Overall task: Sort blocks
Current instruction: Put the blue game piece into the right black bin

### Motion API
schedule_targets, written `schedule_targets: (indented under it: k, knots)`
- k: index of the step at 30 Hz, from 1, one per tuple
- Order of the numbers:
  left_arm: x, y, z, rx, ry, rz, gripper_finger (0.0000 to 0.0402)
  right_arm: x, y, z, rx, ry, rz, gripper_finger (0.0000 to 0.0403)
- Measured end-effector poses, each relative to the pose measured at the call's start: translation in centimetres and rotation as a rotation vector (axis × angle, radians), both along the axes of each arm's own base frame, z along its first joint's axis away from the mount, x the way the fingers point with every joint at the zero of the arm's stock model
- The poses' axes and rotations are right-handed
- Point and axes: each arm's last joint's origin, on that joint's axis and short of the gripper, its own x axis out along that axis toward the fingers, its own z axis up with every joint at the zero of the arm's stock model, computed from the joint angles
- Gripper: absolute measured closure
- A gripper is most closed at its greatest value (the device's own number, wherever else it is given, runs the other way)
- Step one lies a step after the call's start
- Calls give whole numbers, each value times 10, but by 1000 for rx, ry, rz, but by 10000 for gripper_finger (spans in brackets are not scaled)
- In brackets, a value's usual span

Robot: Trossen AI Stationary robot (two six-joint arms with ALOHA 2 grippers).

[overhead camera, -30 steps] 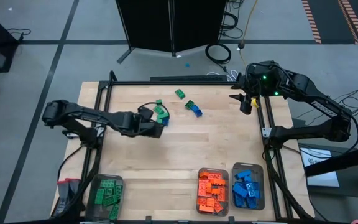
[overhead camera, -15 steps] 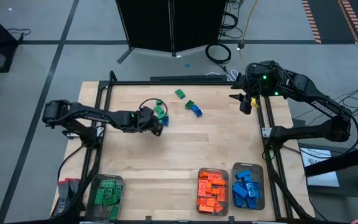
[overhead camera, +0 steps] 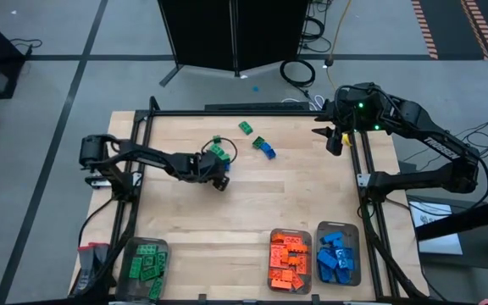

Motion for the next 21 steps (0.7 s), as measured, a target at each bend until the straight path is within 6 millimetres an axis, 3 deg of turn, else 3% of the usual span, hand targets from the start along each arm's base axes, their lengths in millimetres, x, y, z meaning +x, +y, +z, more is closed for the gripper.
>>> schedule_targets:
  k: [6,14,21]
  knots:
    - [0,1,-6,-2,31,10,169,0,0,0,-2,2,-5,243]
    - [-1,-3,-3,-11,23,2,322,0,0,0,-2,3,-5,243]
    - [12,-4,14,-47,-40,-24,322,-2,1,1,-5,-3,-4,243]
